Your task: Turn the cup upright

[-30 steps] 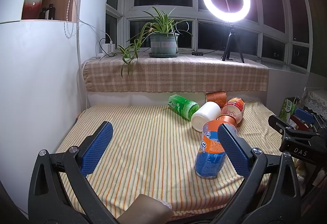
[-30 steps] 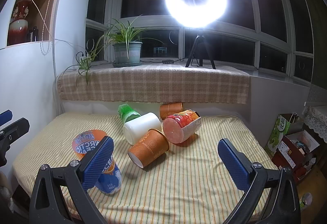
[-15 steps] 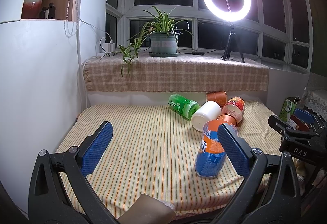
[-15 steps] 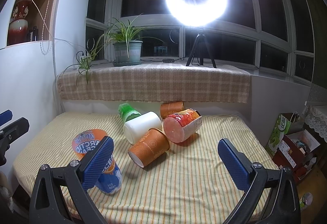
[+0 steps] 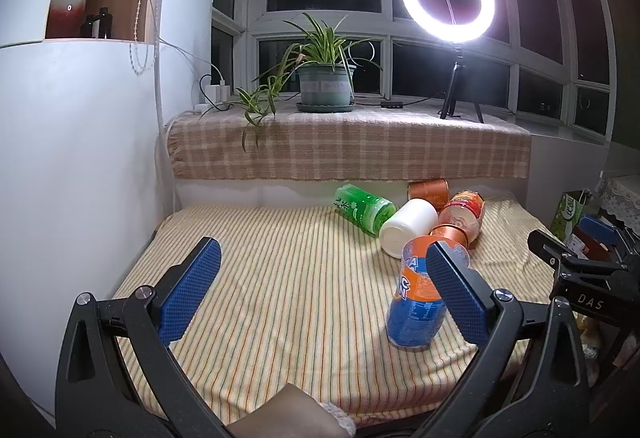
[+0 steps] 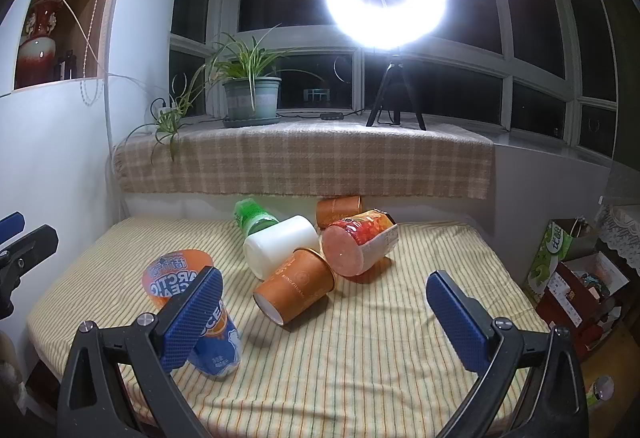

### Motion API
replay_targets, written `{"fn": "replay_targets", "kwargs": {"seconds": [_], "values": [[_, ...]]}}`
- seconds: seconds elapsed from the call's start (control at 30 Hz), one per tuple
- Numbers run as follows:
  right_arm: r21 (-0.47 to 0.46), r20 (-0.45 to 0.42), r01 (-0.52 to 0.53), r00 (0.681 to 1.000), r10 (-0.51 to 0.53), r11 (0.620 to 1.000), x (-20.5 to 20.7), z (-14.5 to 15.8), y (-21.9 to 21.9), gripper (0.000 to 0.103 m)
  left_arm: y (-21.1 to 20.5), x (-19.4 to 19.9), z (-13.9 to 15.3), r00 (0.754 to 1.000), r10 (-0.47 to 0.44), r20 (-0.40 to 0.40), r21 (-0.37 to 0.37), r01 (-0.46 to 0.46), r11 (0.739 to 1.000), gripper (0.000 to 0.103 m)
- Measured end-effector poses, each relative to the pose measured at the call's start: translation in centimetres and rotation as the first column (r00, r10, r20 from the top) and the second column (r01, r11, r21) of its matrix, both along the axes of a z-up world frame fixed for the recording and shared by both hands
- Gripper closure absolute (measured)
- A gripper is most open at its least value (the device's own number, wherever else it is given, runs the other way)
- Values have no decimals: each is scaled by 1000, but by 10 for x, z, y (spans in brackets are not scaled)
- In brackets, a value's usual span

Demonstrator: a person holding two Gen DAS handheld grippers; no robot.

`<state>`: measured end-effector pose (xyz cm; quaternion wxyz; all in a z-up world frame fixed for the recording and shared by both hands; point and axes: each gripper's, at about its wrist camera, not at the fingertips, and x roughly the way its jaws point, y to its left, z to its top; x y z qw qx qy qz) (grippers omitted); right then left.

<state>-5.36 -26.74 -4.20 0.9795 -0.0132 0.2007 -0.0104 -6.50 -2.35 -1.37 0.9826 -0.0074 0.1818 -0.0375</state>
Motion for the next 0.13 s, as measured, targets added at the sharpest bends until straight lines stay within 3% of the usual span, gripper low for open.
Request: {"fn": "replay_targets", "kwargs": {"seconds": [0.13], "values": [[-2, 0, -3, 1000, 3, 1000, 0, -1, 2, 0, 2, 3, -1, 1000, 18, 2, 3, -18, 1000, 0]]}}
